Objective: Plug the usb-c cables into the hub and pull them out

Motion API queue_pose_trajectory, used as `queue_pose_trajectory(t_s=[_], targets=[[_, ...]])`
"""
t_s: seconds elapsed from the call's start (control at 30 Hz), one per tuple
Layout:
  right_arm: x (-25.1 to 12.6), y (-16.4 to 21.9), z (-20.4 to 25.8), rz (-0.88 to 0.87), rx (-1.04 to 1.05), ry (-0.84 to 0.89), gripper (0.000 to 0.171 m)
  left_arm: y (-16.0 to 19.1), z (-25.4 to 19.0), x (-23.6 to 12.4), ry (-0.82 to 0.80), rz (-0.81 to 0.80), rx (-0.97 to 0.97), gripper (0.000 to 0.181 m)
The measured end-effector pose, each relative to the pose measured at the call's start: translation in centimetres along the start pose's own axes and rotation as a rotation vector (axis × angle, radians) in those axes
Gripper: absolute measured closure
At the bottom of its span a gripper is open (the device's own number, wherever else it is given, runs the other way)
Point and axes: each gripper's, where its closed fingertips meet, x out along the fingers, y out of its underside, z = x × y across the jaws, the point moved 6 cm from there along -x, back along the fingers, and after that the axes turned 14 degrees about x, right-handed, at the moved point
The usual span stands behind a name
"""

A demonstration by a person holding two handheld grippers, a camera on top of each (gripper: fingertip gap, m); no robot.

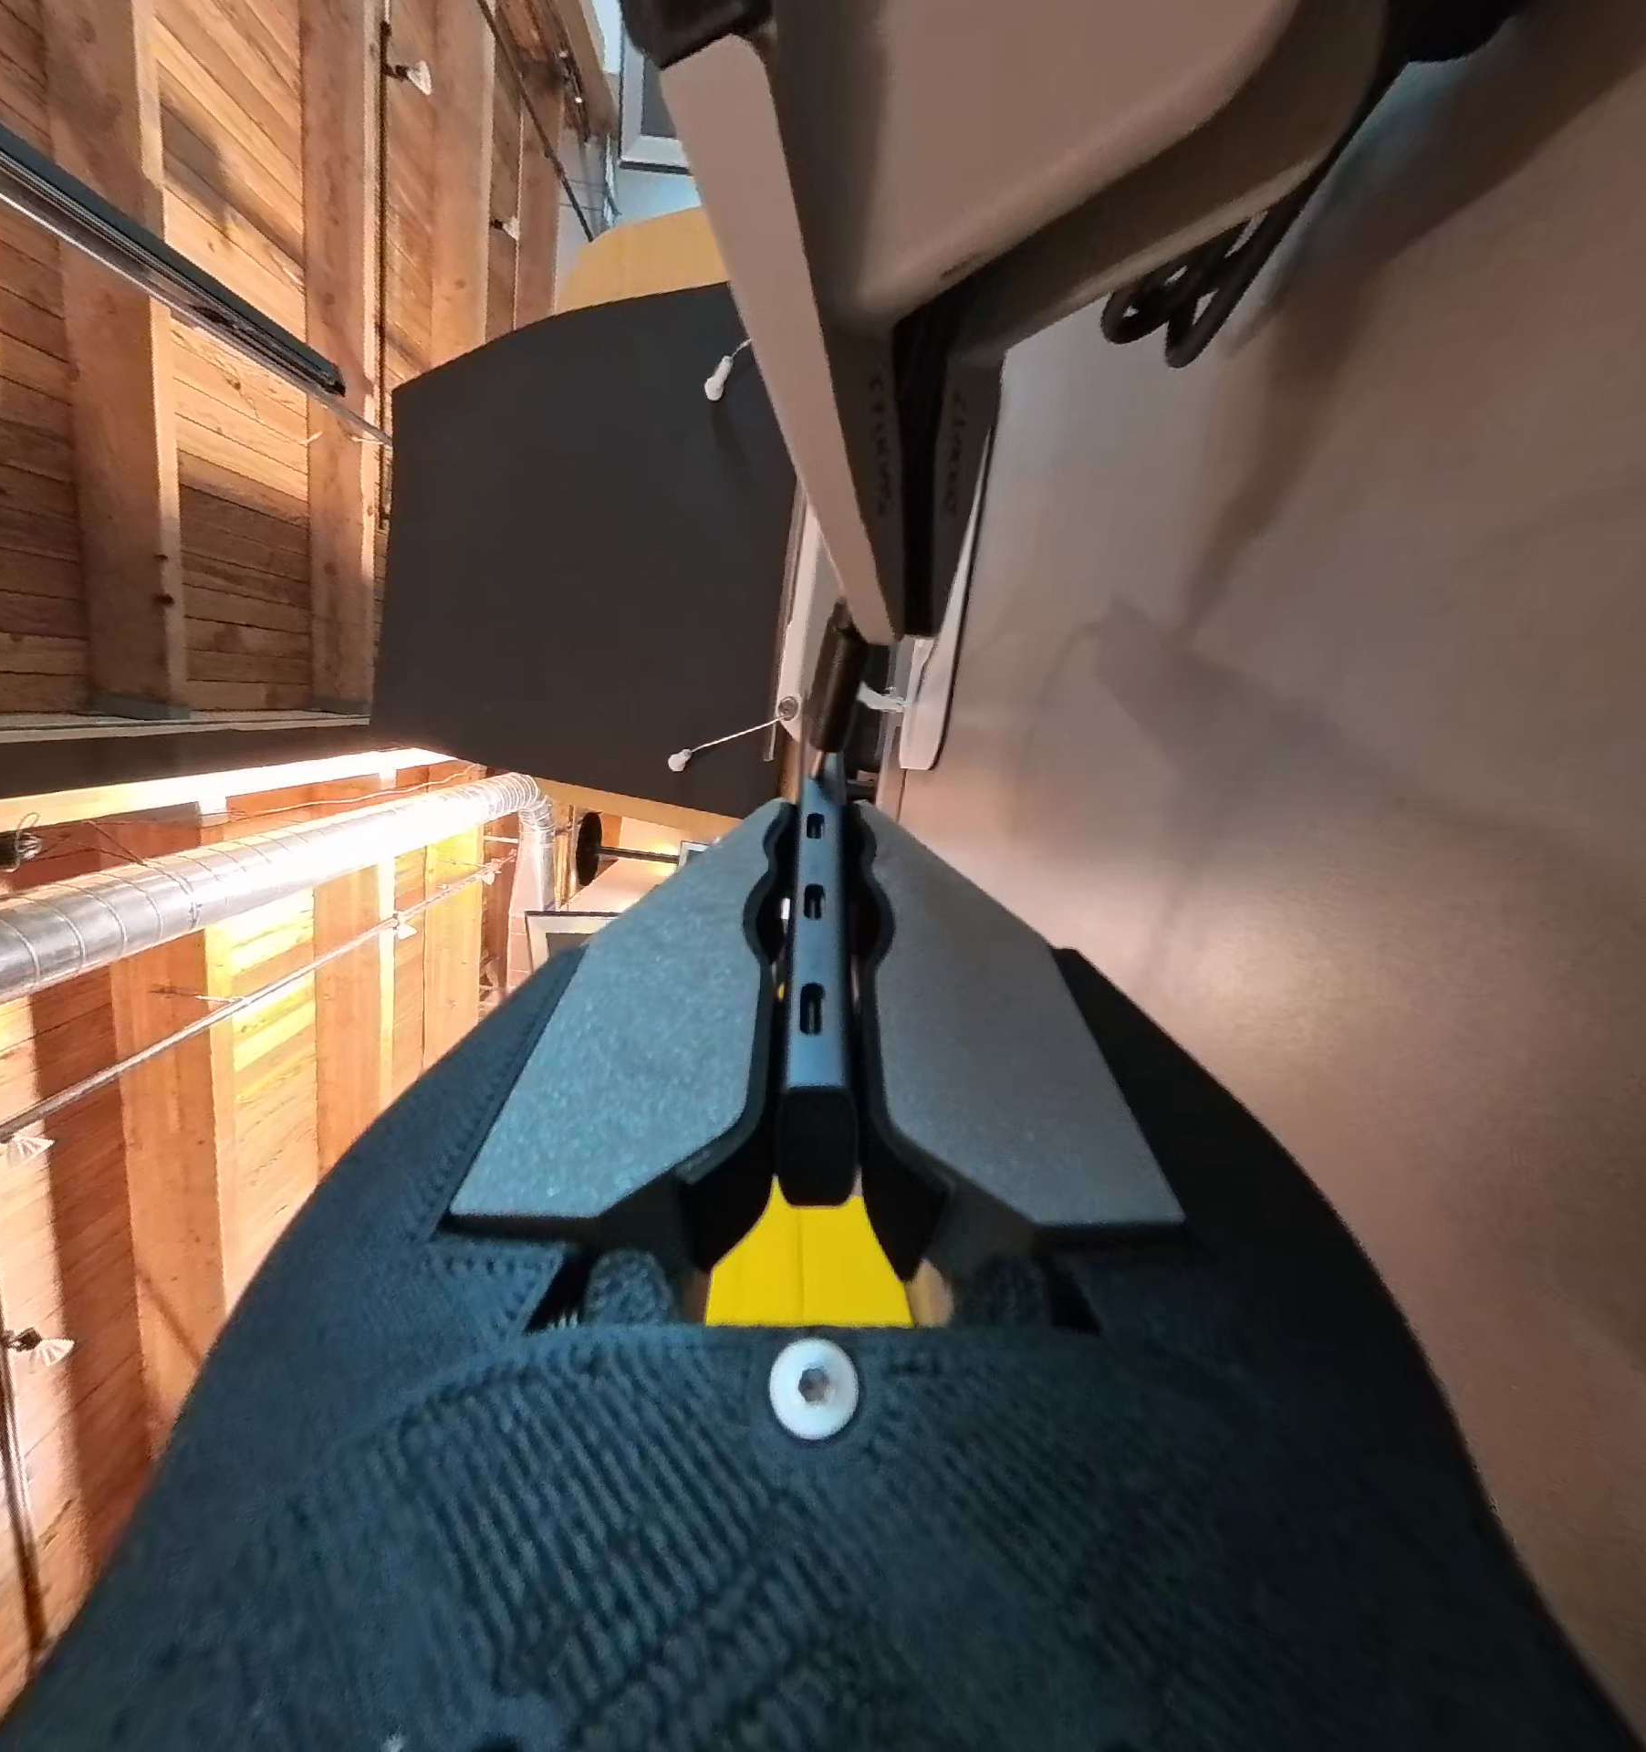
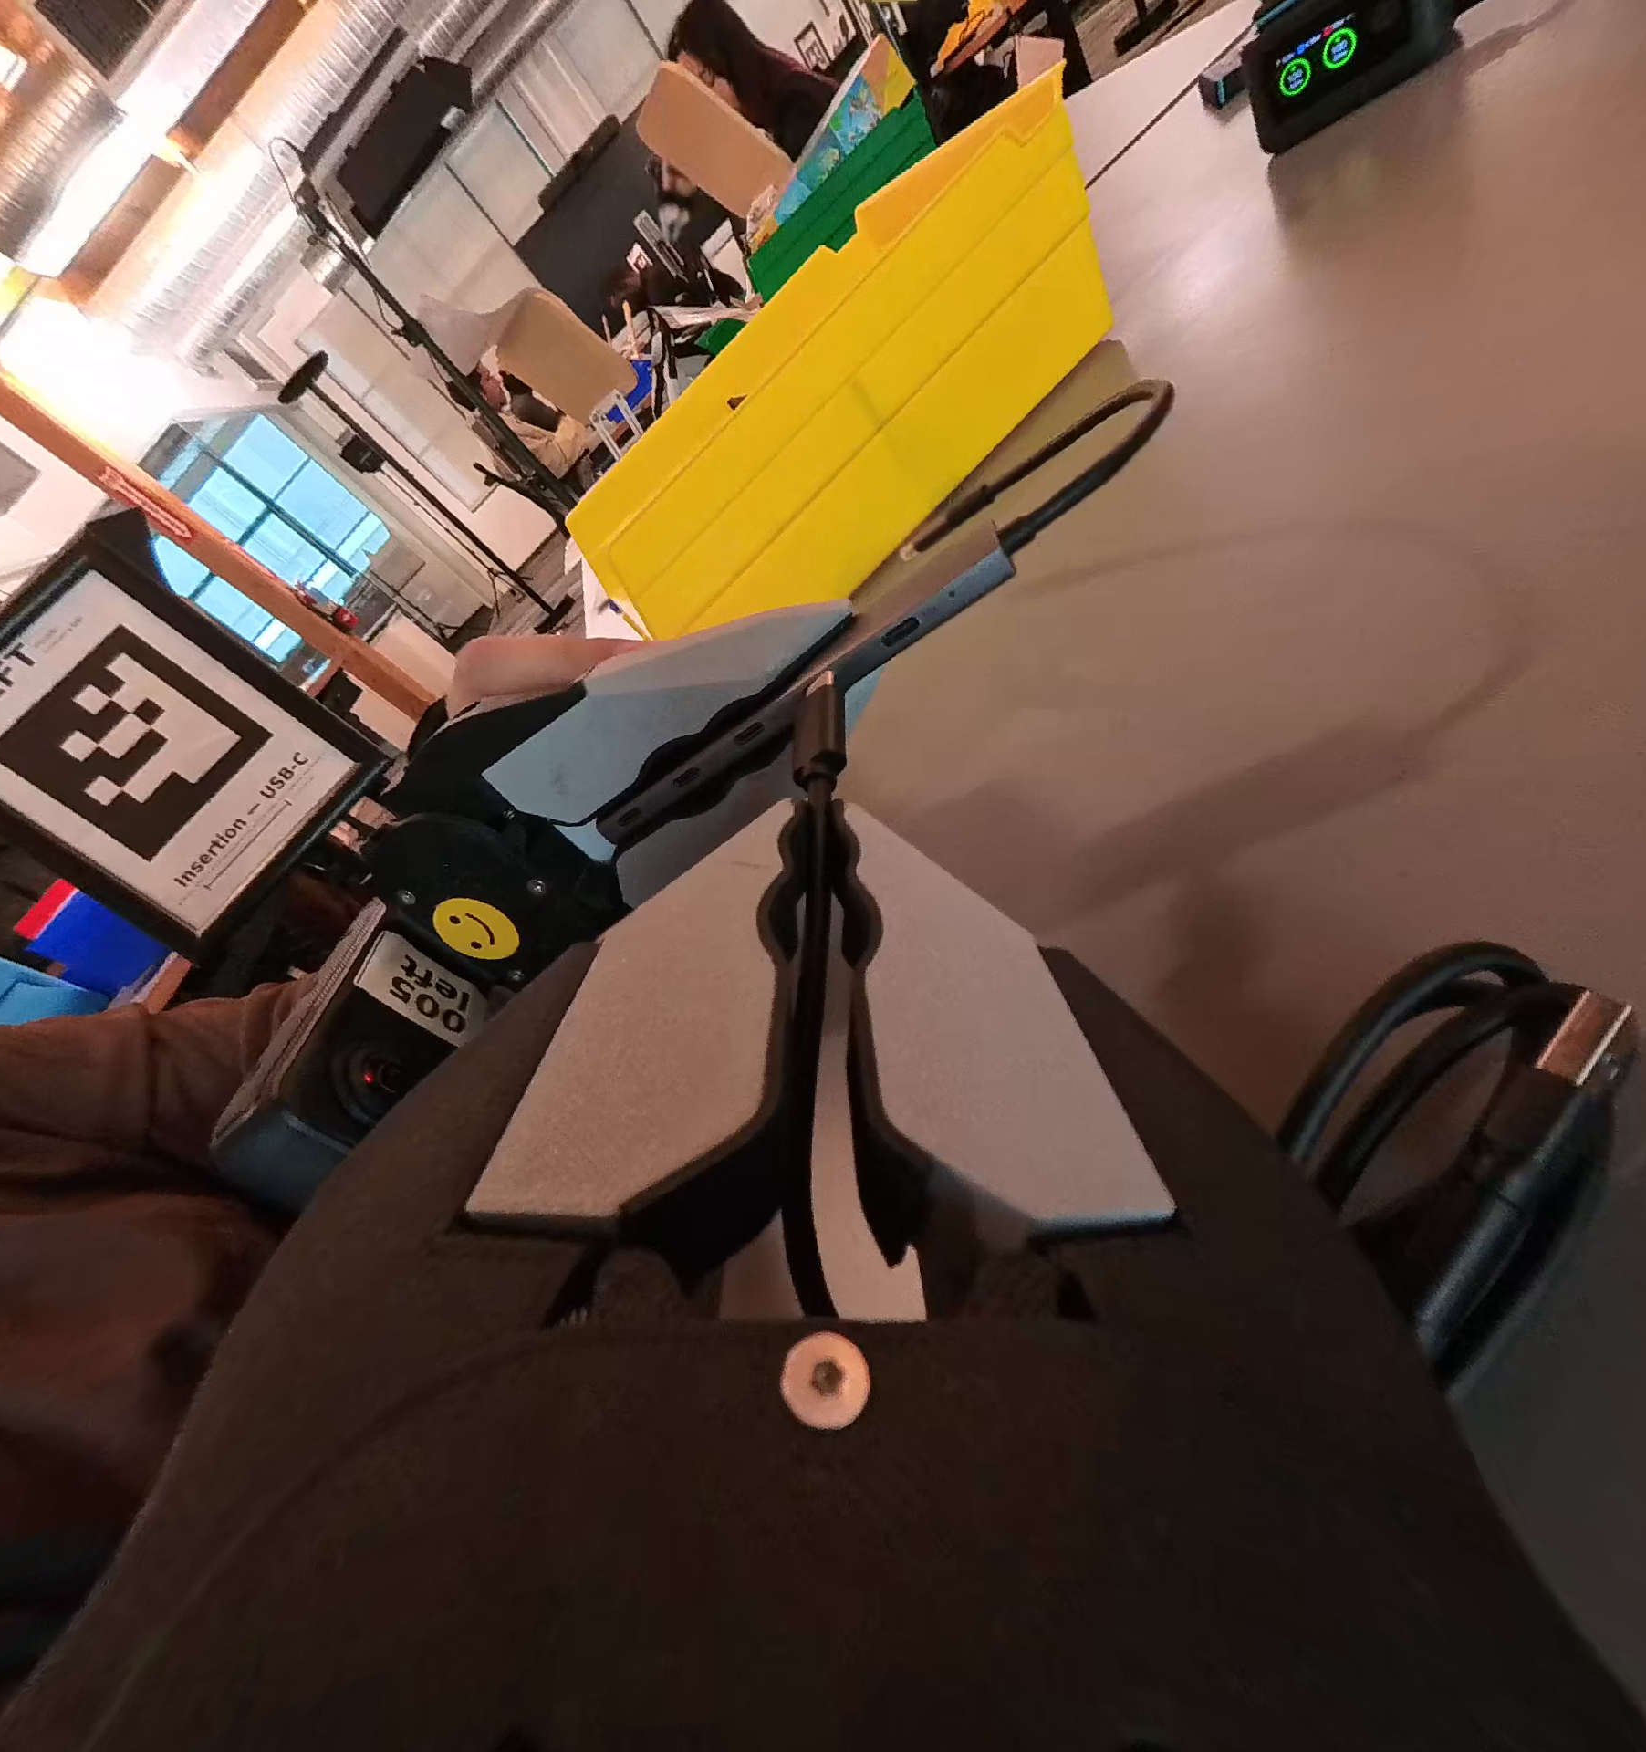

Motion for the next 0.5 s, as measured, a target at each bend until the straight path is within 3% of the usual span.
queue_pose_trajectory(t_s=[0.5], targets=[[-0.16,0.04,0.13,-0.001,0.011,0.014,0.171,-0.13,0.08,0.0,-0.014,-0.002,0.011,0.174]])
